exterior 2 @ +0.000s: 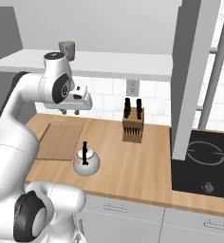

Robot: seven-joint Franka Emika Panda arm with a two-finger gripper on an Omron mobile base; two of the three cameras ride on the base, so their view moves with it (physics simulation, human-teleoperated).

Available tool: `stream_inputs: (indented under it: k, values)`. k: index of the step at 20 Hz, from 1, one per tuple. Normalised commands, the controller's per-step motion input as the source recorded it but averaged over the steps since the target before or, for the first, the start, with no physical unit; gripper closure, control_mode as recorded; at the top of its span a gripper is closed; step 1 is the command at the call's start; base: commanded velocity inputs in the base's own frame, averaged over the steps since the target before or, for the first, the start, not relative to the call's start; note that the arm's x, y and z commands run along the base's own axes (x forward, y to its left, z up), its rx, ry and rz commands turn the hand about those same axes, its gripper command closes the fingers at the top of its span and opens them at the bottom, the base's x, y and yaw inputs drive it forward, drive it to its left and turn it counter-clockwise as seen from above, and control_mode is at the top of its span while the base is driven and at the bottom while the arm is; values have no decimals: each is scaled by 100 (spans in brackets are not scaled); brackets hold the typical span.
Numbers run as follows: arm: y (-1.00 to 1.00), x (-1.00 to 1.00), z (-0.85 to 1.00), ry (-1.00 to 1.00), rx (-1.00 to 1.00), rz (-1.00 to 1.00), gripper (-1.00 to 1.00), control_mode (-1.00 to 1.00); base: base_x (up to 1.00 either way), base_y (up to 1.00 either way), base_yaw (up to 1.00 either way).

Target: Pick the kettle from the counter and place it on the tray. Then pick the mug from the cabinet and place it on the tray. Then close the cabinet doors.

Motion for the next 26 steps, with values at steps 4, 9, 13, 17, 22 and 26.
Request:
stream_inputs:
  k: [4, 9, 13, 17, 22, 26]
  values:
    - [-14, -6, -10, 0, 0, 0, -100, -100, 0, 0, 0]
    - [-25, -25, -30, -1, 4, 0, -100, -100, 0, 0, 0]
    - [-9, -26, -43, 0, 0, 0, -100, -100, 0, 0, 0]
    - [0, -10, -41, 0, 0, 0, -100, -100, 0, 0, 0]
    - [0, 0, -40, 3, 1, 0, -100, -100, 0, 0, 0]
    - [0, 9, -40, 4, 0, 0, -100, -100, 0, 0, 0]
